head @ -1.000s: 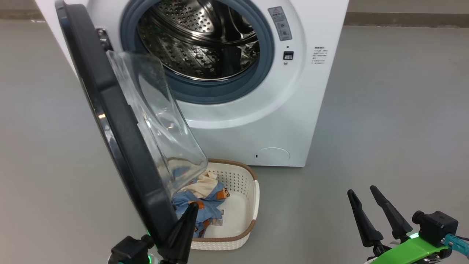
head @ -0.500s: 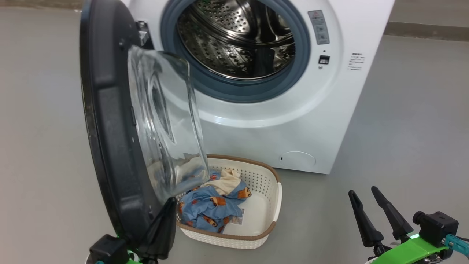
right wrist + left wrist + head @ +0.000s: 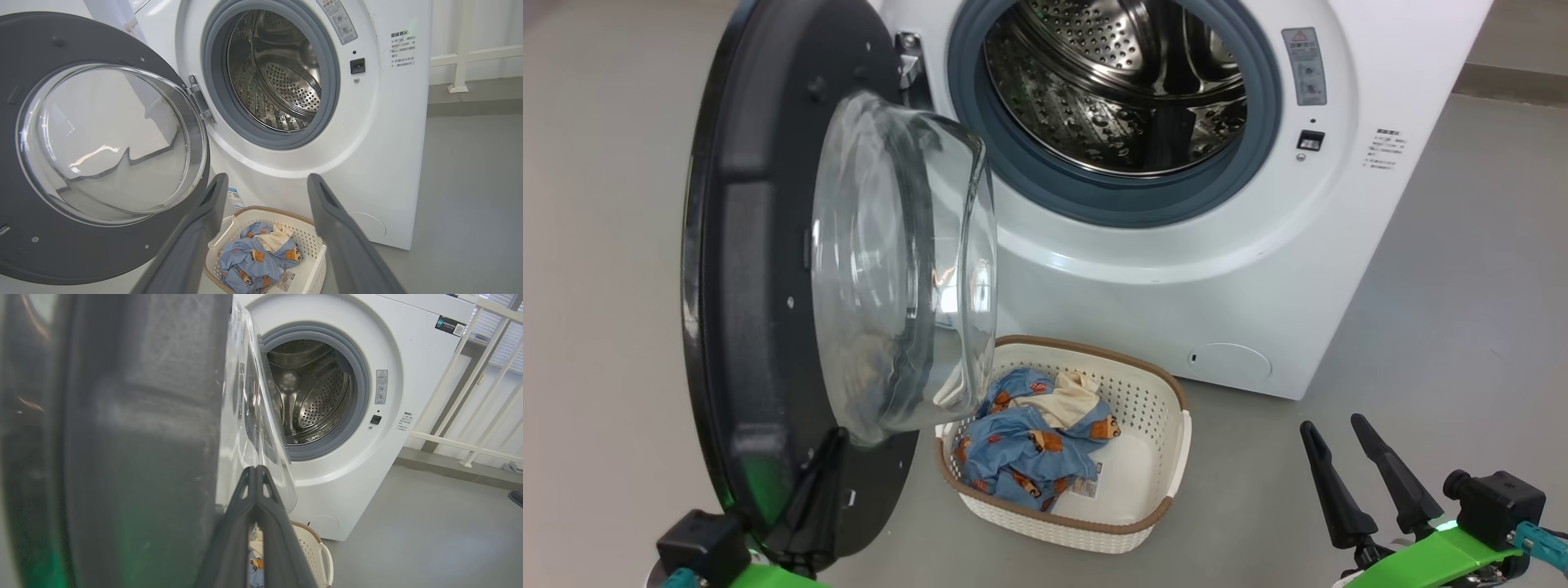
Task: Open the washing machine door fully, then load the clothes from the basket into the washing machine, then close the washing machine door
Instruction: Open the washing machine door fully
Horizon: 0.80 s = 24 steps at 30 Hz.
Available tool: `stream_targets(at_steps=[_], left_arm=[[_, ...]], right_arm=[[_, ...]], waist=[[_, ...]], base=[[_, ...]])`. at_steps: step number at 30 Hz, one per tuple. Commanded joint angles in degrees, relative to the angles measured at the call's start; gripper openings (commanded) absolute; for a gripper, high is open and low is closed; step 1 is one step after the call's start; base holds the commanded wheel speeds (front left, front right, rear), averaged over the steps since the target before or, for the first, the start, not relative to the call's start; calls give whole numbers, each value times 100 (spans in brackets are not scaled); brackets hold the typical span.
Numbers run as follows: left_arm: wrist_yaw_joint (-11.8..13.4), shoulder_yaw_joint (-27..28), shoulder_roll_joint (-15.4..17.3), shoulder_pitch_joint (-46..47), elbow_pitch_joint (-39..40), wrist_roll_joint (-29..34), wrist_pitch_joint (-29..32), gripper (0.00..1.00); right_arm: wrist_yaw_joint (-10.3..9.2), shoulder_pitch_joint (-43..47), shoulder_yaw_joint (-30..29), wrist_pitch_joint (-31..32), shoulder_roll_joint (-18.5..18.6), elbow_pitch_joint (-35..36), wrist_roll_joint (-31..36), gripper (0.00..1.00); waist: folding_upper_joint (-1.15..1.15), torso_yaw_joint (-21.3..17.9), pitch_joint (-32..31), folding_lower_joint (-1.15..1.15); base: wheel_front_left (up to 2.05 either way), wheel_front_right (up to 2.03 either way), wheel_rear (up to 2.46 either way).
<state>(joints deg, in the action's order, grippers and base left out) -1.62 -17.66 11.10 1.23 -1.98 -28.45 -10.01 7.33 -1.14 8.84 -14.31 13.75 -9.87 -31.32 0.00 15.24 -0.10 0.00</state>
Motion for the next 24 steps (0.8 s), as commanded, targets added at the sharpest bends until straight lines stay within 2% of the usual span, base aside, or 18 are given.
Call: stream_targets(at_steps=[1,12,24], left_arm=[[130,346,200,151,173,-81,30,0],[203,643,545,396,99,-211,334,0],[176,1039,995,824,-365,-380,495,0]], right_arm=[[16,-88,108,-69,25,147,50,100],[16,-159,114,-69,-20,184,101,100],[16,-409,161,-69,-88,150,171,100]], waist=[[0,86,12,0],[0,334,186,0],[0,485,541,0]], base=[[0,0,0],[0,0,0],[0,0,0]])
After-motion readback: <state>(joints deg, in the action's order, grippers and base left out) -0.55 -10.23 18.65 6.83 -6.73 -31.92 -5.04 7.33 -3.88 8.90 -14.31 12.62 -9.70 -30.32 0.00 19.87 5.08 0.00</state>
